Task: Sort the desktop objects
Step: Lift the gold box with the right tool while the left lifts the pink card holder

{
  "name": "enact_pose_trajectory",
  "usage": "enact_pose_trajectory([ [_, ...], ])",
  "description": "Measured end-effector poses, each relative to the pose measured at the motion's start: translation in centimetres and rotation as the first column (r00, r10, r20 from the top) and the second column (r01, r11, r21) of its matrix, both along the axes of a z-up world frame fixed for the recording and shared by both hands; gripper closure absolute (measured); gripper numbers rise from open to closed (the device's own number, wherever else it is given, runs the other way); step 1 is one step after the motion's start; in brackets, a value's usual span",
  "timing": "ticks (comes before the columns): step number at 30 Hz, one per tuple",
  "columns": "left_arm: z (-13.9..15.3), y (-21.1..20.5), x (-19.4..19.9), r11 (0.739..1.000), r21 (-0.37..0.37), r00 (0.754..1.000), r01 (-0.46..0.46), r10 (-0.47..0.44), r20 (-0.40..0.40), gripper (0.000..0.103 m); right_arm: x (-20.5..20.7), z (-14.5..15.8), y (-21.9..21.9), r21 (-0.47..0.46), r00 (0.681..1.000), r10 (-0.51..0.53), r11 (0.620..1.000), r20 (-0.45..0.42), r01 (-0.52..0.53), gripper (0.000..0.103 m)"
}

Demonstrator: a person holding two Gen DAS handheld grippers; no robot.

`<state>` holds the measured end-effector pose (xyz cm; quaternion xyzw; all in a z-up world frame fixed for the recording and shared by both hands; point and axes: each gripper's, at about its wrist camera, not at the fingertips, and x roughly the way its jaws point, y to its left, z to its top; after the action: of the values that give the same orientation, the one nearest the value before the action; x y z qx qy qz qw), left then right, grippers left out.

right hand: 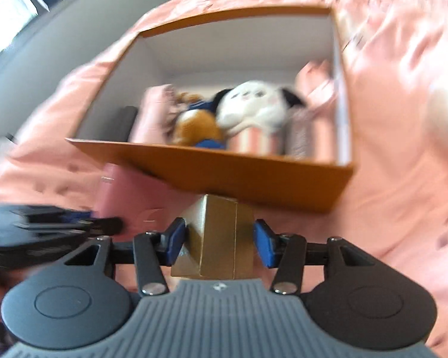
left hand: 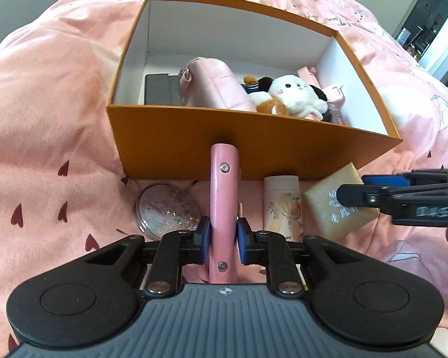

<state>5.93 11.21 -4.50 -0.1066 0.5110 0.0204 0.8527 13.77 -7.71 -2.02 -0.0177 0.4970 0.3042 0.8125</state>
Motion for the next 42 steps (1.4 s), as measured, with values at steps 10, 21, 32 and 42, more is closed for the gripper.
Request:
enact_pose_trajectory([
  [10, -1.0, -0.3, 0.3, 1.0, 0.01, 1.0, -0.003, 0.003, -0.018, 0.082, 0.7, -3.2, 0.8, -0.075, 1.0, -0.004, 0.997, -0.028, 0.002, 0.045],
  [21, -2.0, 0.3, 0.7, 0.999, -0.008, 0.998, -0.052, 0.051, -0.039, 0.081, 2.7, -6.6, -3.6, 0.148, 0.935, -0.131, 0.971, -0.331, 0.188, 0.044],
  [32, 2.2, -0.1, -1.0, 1.0, -0.018, 1.0, 0.004, -0.004, 0.019, 0.083, 0.1, -2.6, -1.9, 0.163, 0.973, -0.024, 0.985, -0.23, 0.063, 0.055],
  [42, 10.1, 2.0, -2.1, 0.989, -0.149, 0.978, -0.011, 0.042, 0.203, 0.084, -0.3, 2.5, -2.7, 0.249, 0.99, 0.045, 0.969, -0.137, -0.009, 0.055],
])
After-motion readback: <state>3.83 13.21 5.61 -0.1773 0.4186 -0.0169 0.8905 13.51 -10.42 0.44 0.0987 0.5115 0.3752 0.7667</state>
